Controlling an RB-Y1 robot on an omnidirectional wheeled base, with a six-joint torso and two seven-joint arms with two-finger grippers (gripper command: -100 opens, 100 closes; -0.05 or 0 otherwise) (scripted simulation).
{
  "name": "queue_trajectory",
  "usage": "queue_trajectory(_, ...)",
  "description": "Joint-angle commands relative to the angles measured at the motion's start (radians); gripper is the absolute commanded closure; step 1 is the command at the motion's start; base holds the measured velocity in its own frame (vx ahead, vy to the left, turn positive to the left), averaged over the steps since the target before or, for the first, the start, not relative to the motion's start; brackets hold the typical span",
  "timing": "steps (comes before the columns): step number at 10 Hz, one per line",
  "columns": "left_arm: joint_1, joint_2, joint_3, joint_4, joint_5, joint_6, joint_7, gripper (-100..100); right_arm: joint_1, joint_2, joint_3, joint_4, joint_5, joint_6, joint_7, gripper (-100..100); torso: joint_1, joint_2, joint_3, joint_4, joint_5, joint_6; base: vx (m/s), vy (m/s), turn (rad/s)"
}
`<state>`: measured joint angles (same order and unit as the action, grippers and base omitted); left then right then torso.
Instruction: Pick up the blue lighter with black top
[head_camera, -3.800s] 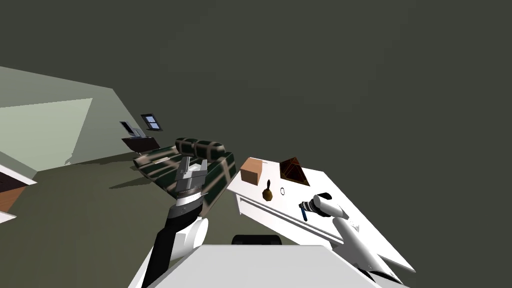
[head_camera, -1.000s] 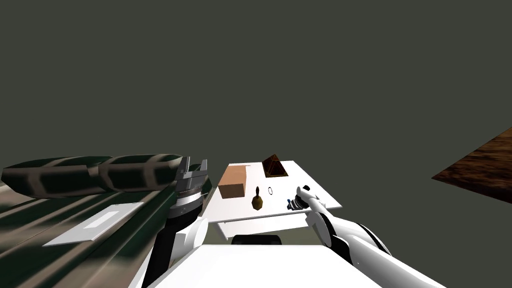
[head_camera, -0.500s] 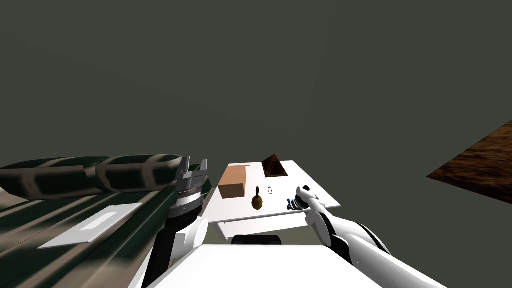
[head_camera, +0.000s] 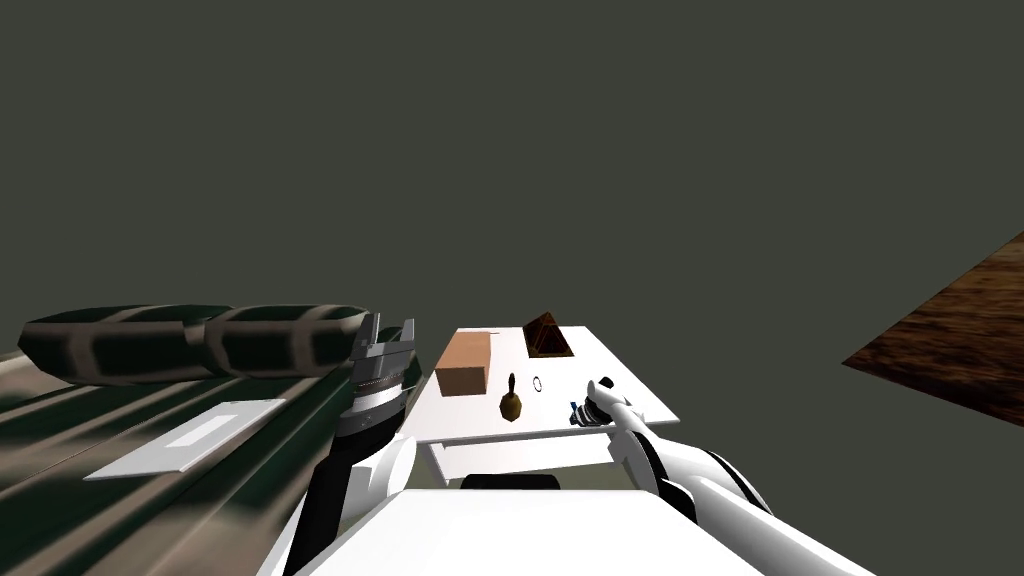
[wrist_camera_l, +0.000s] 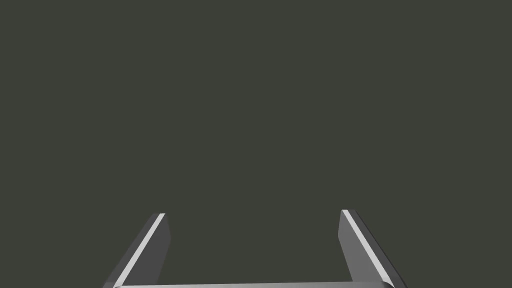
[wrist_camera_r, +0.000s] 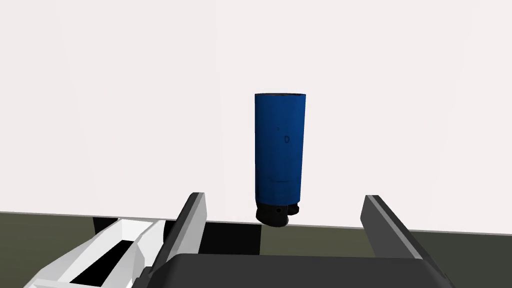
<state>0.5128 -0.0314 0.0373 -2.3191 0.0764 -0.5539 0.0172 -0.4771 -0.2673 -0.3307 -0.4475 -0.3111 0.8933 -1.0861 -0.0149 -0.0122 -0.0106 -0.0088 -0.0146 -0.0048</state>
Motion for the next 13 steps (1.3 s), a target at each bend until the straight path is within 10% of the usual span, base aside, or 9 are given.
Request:
queue_trajectory(1,0.0,0.0,0.0,0.0,0.0,0.0,0.0,0,0.0,0.0,0.0,0.0,0.0,0.0,0.0,-100,0.0,0.0,0.0,0.0,0.0,0.0,-0.001,-0.017,0.007)
queue_trajectory(2,0.0,0.0,0.0,0.0,0.0,0.0,0.0,0,0.003,0.002,0.001,-0.008,0.001,0.004,-0.005,100,0.001,-0.001,-0.001,0.0,0.0,0.0,0.0,0.0,0.0)
queue_trajectory(6,0.0,0.0,0.0,0.0,0.0,0.0,0.0,0,0.002,0.003,0.001,-0.007,0.0,0.005,-0.004,100,0.001,-0.003,-0.002,-0.001,0.0,0.001,0.0,0.0,0.0)
queue_trajectory(7,0.0,0.0,0.0,0.0,0.0,0.0,0.0,0,0.002,0.003,0.001,-0.007,0.0,0.005,-0.004,0,0.001,-0.003,-0.002,-0.001,0.0,0.001,0.0,0.0,0.0)
queue_trajectory(8,0.0,0.0,0.0,0.0,0.0,0.0,0.0,0,-0.006,-0.017,-0.012,-0.013,-0.007,0.036,0.021,100,0.001,-0.003,-0.002,-0.001,0.0,0.001,-0.009,0.05,-0.074)
queue_trajectory(12,0.0,0.0,0.0,0.0,0.0,0.0,0.0,0,-0.022,-0.042,-0.028,-0.009,-0.016,0.064,0.05,100,0.005,-0.002,-0.002,-0.001,0.001,0.001,-0.013,0.062,-0.055)
queue_trajectory(13,0.0,0.0,0.0,0.0,0.0,0.0,0.0,0,-0.024,-0.044,-0.03,-0.008,-0.016,0.067,0.054,0,0.003,-0.003,-0.002,-0.001,0.001,0.0,-0.002,0.006,0.002)
